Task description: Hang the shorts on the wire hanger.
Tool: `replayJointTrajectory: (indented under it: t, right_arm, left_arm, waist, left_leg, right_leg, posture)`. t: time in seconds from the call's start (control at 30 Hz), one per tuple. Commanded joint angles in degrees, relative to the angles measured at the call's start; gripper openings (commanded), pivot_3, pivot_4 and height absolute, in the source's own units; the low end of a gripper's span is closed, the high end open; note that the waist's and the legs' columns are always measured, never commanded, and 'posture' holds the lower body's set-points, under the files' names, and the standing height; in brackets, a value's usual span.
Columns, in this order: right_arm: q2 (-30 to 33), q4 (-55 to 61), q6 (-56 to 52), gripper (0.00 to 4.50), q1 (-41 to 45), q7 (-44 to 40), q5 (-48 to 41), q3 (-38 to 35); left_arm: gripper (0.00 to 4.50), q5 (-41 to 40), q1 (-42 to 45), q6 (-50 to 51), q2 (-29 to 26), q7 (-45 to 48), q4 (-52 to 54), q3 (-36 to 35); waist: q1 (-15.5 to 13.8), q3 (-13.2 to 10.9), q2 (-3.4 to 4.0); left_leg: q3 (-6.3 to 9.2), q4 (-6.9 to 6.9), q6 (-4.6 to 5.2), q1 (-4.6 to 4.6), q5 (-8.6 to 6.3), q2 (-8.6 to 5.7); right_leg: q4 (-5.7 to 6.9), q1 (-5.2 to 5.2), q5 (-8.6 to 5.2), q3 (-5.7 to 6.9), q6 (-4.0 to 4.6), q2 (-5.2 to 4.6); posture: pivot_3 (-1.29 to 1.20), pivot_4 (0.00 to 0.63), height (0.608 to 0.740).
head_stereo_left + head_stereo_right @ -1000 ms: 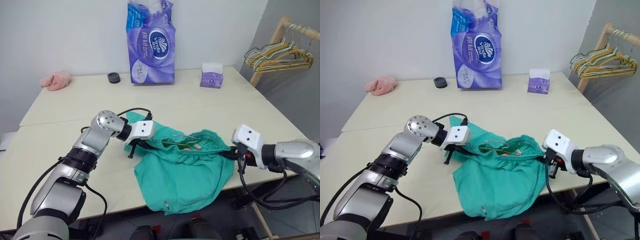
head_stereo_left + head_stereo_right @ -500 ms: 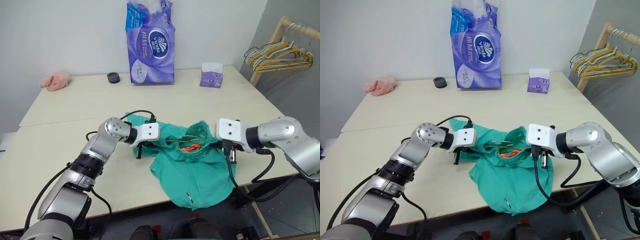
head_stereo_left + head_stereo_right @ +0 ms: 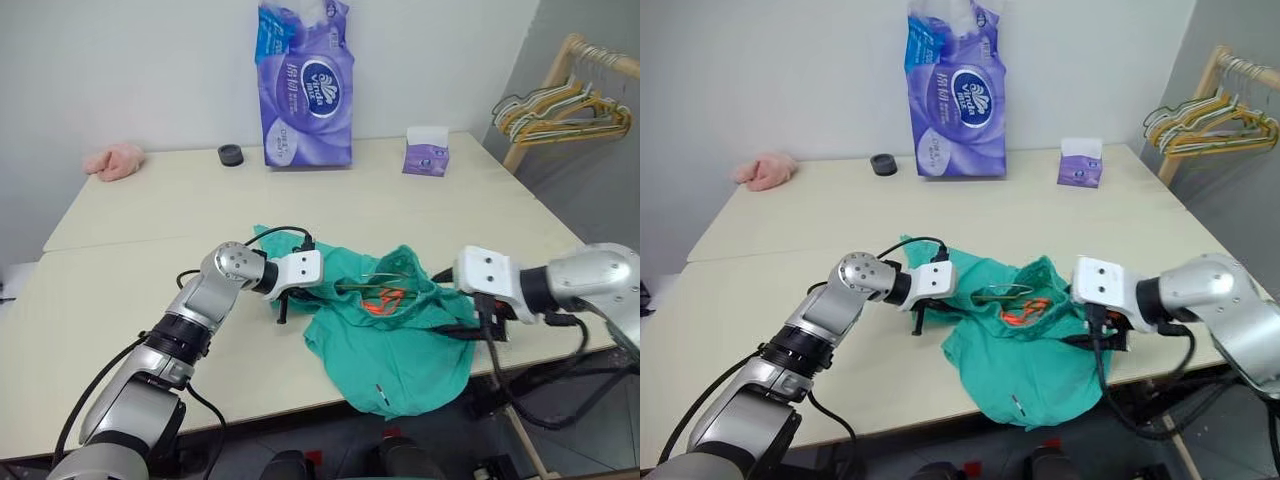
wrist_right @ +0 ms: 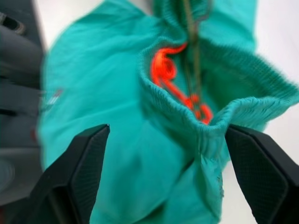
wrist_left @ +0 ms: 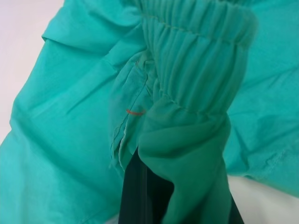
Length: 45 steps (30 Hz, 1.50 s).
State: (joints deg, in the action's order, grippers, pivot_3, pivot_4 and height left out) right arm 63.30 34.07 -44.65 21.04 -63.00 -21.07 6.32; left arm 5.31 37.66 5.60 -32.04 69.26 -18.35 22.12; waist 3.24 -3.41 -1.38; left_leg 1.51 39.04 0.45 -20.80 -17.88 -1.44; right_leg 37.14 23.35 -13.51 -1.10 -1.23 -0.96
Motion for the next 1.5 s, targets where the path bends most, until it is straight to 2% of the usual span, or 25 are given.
replayJointTrajectory:
  t: [0.03, 0.17, 0.3, 0.53, 0.83, 0.93, 1.23, 1.27, 1.5]
  right_arm:
    - [1.74, -1.76, -0.01, 3.89, -1.69, 2.32, 0.76, -6.05]
    - [1.90, -5.94, 2.62, 3.89, -4.37, 5.73, 5.11, -5.41]
    - [-2.21, -7.05, 2.81, 3.89, -5.19, 7.71, 6.36, -1.09]
    - [-6.81, -12.35, 5.57, 3.89, -1.32, 7.35, 10.74, 6.67]
    - [-9.20, -21.21, 11.95, 3.89, 4.54, 3.35, 17.28, 14.11]
    - [-10.22, -22.54, 12.65, 3.32, 5.45, 2.20, 17.68, 14.63]
    - [-10.13, -17.86, 10.35, 0.23, 4.86, -0.36, 16.37, 13.09]
    - [-10.00, -17.24, 10.00, 0.04, 4.69, -0.60, 16.15, 12.96]
    - [-10.00, -14.21, 8.32, 0.04, 3.37, -1.26, 14.93, 11.89]
  left_arm:
    - [0.00, -0.96, 0.45, -0.93, 0.33, -0.48, 1.67, -1.31]
    - [0.00, -1.38, 0.34, -0.77, 0.73, -0.26, 2.03, -1.37]
    - [0.00, -1.70, 0.41, -0.98, 0.96, -0.02, 2.34, -1.27]
    - [0.00, -2.44, 0.87, -0.77, 1.05, 0.39, 2.74, -1.67]
    - [0.00, -5.53, 1.10, 0.72, 0.83, 2.35, 5.13, -2.52]
    - [0.00, -6.03, 1.33, 1.01, 0.75, 2.49, 5.30, -2.54]
    - [0.00, -4.98, 0.25, -0.38, -1.46, 4.72, 5.67, -1.15]
    - [0.00, -4.73, 0.22, -0.65, -1.67, 4.89, 5.60, -1.03]
    - [0.00, -5.12, 0.82, -1.25, 0.98, 1.89, 4.59, -2.05]
  waist:
    - [0.02, 0.01, 0.01]
    - [0.04, 0.01, 0.01]
    - [0.12, 0.01, 0.01]
    - [0.17, 0.06, 0.08]
    - [0.17, 0.09, 0.13]
    - [0.18, 0.10, 0.15]
    - [0.19, 0.13, 0.19]
    - [0.19, 0.13, 0.20]
    - [0.05, 0.24, 0.23]
  left_leg:
    - [-0.03, 0.01, 0.00, 0.01, 0.00, -0.01]
    - [-0.04, 0.00, 0.00, 0.03, 0.00, 0.00]
    - [-0.05, -0.01, 0.00, 0.02, 0.00, -0.01]
    - [-0.06, 0.00, 0.00, 0.03, 0.00, -0.01]
    - [-0.06, 0.01, -0.01, 0.03, 0.01, -0.02]
    - [-0.05, 0.01, -0.01, 0.03, 0.01, -0.02]
    - [-0.04, 0.01, -0.01, 0.03, 0.01, -0.03]
    - [-0.04, 0.01, -0.01, 0.03, 0.01, -0.03]
    - [-0.04, 0.02, -0.02, 0.02, 0.01, -0.05]
  right_leg:
    - [0.01, 0.00, 0.00, -0.02, 0.00, -0.02]
    - [0.02, -0.02, 0.00, -0.01, 0.00, -0.02]
    - [0.01, -0.01, 0.00, -0.02, 0.00, -0.01]
    - [0.02, -0.01, 0.00, -0.02, 0.00, 0.00]
    - [0.02, -0.01, 0.00, -0.02, 0.00, 0.00]
    - [0.03, -0.01, 0.00, -0.01, 0.00, 0.00]
    - [0.04, -0.01, 0.01, -0.01, 0.01, 0.00]
    - [0.04, -0.01, 0.01, -0.01, 0.01, 0.00]
    - [0.03, -0.01, 0.01, -0.01, 0.00, 0.00]
  posture:
    - [-0.16, 0.044, 0.740]
    - [-0.17, 0.044, 0.740]
    - [-0.17, 0.044, 0.740]
    - [-0.16, 0.032, 0.740]
    - [-0.16, 0.028, 0.740]
    - [-0.15, 0.023, 0.740]
    - [-0.16, 0.020, 0.740]
    - [-0.16, 0.020, 0.740]
    - [-0.16, 0.007, 0.740]
